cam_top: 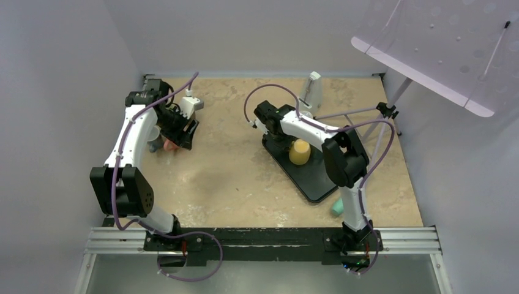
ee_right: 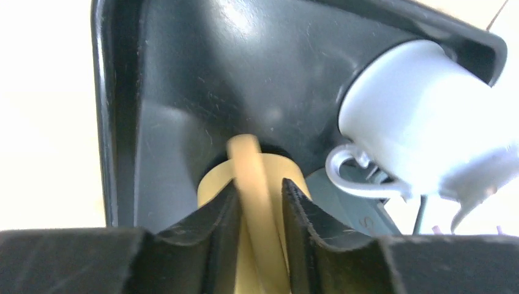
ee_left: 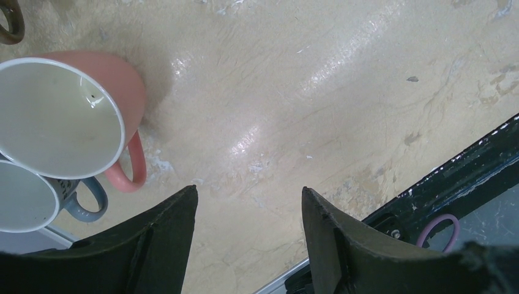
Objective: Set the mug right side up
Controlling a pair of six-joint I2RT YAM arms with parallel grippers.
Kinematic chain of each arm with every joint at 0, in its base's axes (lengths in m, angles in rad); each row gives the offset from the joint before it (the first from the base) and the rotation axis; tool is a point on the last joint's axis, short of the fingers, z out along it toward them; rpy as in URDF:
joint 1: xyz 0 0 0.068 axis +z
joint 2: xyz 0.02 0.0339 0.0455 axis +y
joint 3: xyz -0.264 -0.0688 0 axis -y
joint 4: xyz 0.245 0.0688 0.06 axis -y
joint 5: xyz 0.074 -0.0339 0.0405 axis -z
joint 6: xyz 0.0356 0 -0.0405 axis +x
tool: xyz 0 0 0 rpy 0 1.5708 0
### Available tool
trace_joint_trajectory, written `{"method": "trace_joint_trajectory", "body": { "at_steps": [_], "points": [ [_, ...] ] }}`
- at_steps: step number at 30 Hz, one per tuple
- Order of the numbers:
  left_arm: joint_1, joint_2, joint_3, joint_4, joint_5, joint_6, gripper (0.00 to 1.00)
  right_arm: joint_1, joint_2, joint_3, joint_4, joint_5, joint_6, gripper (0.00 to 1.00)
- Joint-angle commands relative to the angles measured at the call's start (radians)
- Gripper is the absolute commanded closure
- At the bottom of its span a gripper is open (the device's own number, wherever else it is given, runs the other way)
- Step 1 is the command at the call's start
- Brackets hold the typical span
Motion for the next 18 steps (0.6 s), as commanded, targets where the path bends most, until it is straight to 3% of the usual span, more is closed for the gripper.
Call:
{"method": "trace_joint_trajectory", "body": {
  "at_steps": [1,4,11,18],
  "points": [
    [0.003,-0.003,0.042,0.001,0.033,0.0,0.33,0.008,-0.072,-0.032,0.018,0.042,-0.012,0.78],
    [0.003,-0.004,0.045,-0.006,0.037,-0.002,0.33,0.009,-0.077,-0.022,0.013,0.014,-0.01,1.0],
    [0.003,-0.01,0.086,-0.069,0.141,-0.023,0.33,0.008,-0.198,-0.028,0.067,-0.091,0.019,1.0],
    [-0.005,-0.034,0.212,-0.132,0.373,-0.084,0.2,0.008,-0.554,-0.242,0.351,-0.192,0.1,1.0]
  ]
}}
